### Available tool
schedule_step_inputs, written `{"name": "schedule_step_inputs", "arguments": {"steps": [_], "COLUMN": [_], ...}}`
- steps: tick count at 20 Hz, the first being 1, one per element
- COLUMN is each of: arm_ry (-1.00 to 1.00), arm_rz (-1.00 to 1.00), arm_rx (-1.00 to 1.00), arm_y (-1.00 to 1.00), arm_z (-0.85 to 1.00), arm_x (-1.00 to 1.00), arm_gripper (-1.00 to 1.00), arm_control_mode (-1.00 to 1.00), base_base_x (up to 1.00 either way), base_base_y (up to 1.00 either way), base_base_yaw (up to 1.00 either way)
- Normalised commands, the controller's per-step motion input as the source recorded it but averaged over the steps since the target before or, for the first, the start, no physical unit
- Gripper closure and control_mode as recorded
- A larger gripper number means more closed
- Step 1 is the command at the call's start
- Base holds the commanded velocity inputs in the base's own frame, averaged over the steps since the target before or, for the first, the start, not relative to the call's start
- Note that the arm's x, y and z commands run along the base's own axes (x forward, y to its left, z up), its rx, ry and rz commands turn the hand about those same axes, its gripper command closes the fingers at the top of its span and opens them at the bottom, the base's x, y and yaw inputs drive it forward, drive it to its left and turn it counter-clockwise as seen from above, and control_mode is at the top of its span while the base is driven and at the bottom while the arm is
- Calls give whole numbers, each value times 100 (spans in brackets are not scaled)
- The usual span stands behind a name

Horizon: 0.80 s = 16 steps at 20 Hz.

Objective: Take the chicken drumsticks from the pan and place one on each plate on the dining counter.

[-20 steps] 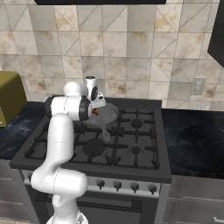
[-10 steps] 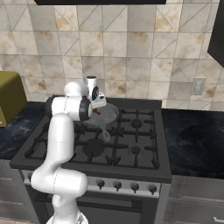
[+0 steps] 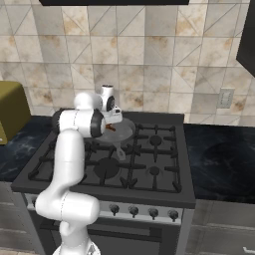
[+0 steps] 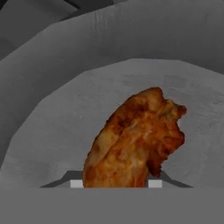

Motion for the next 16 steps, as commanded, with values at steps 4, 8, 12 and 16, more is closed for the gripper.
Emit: {"name": "schedule_step_inputs", "arguments": {"steps": [4,8,12,16], "arm_ry": [-4,-13,-21,-23], "arm_rz": [0,0,-2,-7], "arm_rx": [0,0,0,0], "arm_y": [-9,-3,-2,-6], "arm_z": [40,55,34,19], "arm_x": [-40,-61,-91,-99], "arm_gripper": [100,100,100,100], "arm_control_mode": [-100,-100,-100,-100], "base_base_x": [0,0,0,0], "base_base_y": [0,0,0,0], "base_base_yaw": [0,0,0,0]}}
